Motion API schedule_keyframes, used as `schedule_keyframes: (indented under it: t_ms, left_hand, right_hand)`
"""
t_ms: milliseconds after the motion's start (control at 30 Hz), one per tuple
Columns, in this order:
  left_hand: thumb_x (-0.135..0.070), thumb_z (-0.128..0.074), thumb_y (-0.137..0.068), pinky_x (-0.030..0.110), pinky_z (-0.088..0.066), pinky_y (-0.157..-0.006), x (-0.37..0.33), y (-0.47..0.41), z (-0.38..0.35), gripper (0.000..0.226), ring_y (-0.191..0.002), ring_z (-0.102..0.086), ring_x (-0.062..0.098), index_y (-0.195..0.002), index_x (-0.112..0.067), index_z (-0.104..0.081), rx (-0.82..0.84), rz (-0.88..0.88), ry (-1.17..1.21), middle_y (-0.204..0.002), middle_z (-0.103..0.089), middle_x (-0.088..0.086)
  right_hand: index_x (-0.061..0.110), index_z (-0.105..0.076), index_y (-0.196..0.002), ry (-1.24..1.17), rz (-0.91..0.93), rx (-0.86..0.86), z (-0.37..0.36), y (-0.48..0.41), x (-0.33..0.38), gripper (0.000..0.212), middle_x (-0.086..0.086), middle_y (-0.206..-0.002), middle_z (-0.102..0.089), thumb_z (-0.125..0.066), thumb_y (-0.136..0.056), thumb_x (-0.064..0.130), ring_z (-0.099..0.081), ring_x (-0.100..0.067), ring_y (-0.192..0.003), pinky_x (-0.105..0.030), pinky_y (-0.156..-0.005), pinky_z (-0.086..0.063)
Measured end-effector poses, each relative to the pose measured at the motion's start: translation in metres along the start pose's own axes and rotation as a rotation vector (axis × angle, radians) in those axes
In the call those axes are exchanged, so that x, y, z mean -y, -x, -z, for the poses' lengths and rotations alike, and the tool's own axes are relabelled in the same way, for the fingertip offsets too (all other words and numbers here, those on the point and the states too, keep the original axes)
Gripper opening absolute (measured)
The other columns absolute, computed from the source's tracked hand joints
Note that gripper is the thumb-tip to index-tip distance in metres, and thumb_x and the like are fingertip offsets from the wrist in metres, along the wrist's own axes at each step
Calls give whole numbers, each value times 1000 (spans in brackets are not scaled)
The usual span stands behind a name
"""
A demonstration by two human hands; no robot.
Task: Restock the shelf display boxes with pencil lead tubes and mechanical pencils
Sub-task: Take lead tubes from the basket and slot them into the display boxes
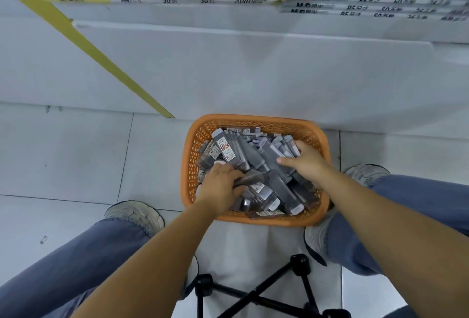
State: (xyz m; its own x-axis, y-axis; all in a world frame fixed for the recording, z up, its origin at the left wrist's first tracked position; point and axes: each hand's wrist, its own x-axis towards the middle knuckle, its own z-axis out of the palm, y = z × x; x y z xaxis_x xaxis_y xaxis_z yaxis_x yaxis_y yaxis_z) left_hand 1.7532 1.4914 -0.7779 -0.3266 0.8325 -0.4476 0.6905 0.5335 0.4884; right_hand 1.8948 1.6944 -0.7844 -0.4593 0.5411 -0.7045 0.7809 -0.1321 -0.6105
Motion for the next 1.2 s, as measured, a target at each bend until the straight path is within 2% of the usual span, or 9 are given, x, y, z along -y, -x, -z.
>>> schedule_keyframes:
  t_ms: [100,233,333,500,600,733,900,1067,1200]
  left_hand:
    - [-30,-59,-99,37,-54,-76,1,7,12,14,-89,-65,20,-109,-20,-59,-20,175,363,-99,-64,0]
    - [-19,-60,-97,31,-57,-57,-5,11,36,7,-67,-71,17,-98,-15,-53,-93,350,786,-84,-73,9]
    - [-9,-59,-92,29,-54,-53,-25,17,59,7,-54,-64,15,-97,-13,-57,-181,355,1070,-70,-68,8]
    - [-15,-72,-78,35,-48,-60,-77,37,109,14,-58,-60,17,-89,-18,-64,-137,163,1401,-67,-63,5]
    - [-17,-78,-82,31,-56,-62,-100,54,137,25,-71,-72,21,-102,-7,-65,-107,74,1482,-82,-75,8]
    - [-25,-76,-88,47,-60,-85,-127,81,171,42,-110,-70,35,-126,-10,-65,-39,-141,1624,-123,-70,20]
    - [-31,-76,-83,49,-60,-83,-147,109,214,51,-112,-69,35,-129,-16,-60,-100,-219,1522,-125,-70,15]
    - [-39,-78,-79,42,-60,-83,-159,134,262,50,-110,-71,31,-124,-20,-67,-131,-282,1390,-123,-72,14]
    - [-41,-74,-80,34,-59,-68,-173,143,296,45,-92,-75,23,-122,-25,-69,-228,-342,1350,-114,-75,9]
  right_hand:
    - [29,-53,-111,-8,67,-45,5,8,10,39,9,-106,-62,-77,-81,28,-56,-3,-87,-24,-69,-42]
    - [29,-60,-103,-32,194,-95,18,29,31,32,15,-98,-62,-79,-78,27,-60,-7,-91,-26,-71,-46]
    - [26,-62,-104,-118,241,-70,26,54,56,31,1,-104,-68,-79,-78,28,-65,-20,-96,-39,-83,-53]
    - [43,-63,-96,-331,364,6,33,116,111,23,4,-97,-74,-77,-80,34,-71,-20,-89,-44,-78,-57]
    - [39,-61,-106,-443,468,53,35,160,146,41,2,-102,-74,-77,-69,45,-73,-21,-89,-42,-71,-58]
    - [28,-58,-117,-580,571,68,32,201,182,45,-3,-109,-73,-73,-75,38,-71,-25,-98,-51,-85,-56]
    - [36,-53,-122,-582,672,98,28,243,218,27,2,-109,-73,-56,-96,29,-71,-20,-97,-44,-84,-57]
    - [34,-40,-132,-211,784,-96,38,268,254,35,2,-134,-44,-41,-99,46,-46,-14,-123,-35,-103,-38]
    - [19,-51,-120,63,837,-217,57,284,292,44,2,-119,-45,-39,-96,54,-42,-15,-120,-31,-97,-34]
